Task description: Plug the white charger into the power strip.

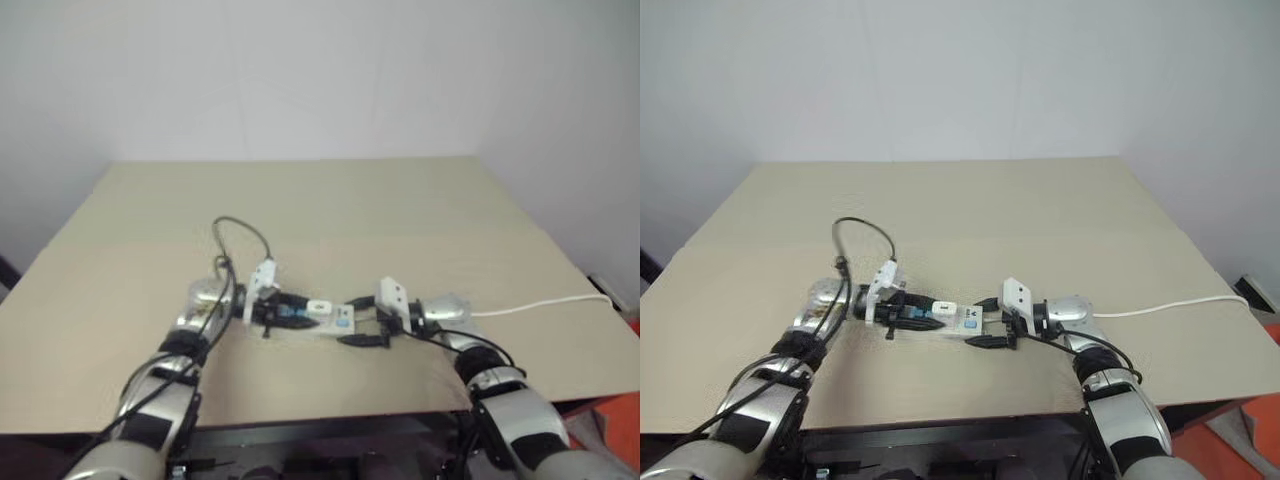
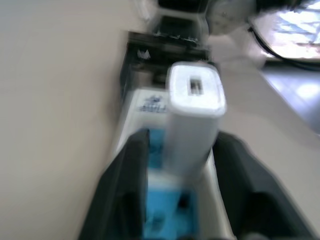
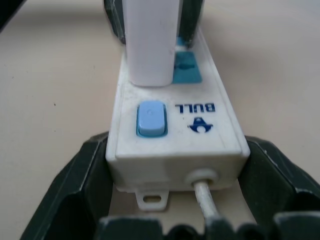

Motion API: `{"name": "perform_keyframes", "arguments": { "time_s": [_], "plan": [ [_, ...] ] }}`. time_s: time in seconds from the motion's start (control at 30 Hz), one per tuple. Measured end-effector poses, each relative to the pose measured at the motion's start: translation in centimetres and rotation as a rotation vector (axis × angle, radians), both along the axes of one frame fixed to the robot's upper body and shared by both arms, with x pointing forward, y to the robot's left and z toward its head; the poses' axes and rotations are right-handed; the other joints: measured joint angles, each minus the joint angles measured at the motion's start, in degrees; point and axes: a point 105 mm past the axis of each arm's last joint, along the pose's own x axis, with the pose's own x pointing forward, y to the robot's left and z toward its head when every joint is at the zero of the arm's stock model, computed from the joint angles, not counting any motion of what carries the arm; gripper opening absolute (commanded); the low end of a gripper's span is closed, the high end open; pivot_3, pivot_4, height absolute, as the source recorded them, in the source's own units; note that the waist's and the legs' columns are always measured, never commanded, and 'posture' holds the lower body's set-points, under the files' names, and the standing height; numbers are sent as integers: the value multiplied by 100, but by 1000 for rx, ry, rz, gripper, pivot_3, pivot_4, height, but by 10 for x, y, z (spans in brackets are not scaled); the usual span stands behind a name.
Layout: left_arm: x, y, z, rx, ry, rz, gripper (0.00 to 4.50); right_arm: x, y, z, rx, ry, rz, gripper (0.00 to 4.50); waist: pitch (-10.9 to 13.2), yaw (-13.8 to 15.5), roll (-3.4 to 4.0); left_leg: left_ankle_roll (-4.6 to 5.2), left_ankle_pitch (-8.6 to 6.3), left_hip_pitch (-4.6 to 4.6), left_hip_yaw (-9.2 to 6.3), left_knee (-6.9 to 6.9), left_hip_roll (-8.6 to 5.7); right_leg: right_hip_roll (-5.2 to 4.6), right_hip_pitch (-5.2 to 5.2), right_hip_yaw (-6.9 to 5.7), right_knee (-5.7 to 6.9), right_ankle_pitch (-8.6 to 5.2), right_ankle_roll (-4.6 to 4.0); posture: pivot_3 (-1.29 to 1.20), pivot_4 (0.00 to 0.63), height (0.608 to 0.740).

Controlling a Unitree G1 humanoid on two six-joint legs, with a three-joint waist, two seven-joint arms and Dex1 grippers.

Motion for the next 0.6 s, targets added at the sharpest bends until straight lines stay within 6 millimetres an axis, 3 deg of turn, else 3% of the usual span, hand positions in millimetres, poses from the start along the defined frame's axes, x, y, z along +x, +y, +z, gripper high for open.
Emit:
{"name": "perform_keyframes", "arguments": {
  "time_s": [0.13, 0.17, 0.33, 0.53, 0.6],
  "plan": [
    [1, 5, 1, -20, -12, 24, 4355, 0, -1, 0, -1, -4, -2, 3405, 0, 31, 0, 0, 0, -2, 1, -1, -2, -6, 0, 0, -2, 0, 0, 0, 150, 740],
    [1, 5, 2, -24, -13, 21, 4458, 0, -1, 0, -1, -4, -2, 3405, 0, 31, 0, 0, 0, -2, 1, -1, -1, -5, -1, 0, -2, 0, 0, 0, 150, 740],
    [-4, 9, 4, -12, -15, -20, 4458, 0, -1, 1, 0, -8, 1, 3405, 1, 28, -1, 0, 0, -9, 2, -5, -1, -4, -10, 0, -3, 0, -1, 0, 150, 740],
    [-11, 27, 10, 8, -17, -19, 4458, 1, -2, 3, 12, 14, 3, 3405, 18, 33, -10, 0, 1, -38, 2, -4, 1, -5, -45, 2, 1, 2, -4, 0, 150, 740],
    [-9, 35, 22, -22, -42, 4, 4500, 2, -2, 6, 14, 28, 5, 4160, 28, 38, -24, -4, 5, -86, 0, 0, 2, -4, -92, -1, 6, 5, -8, 0, 150, 740]
  ]
}}
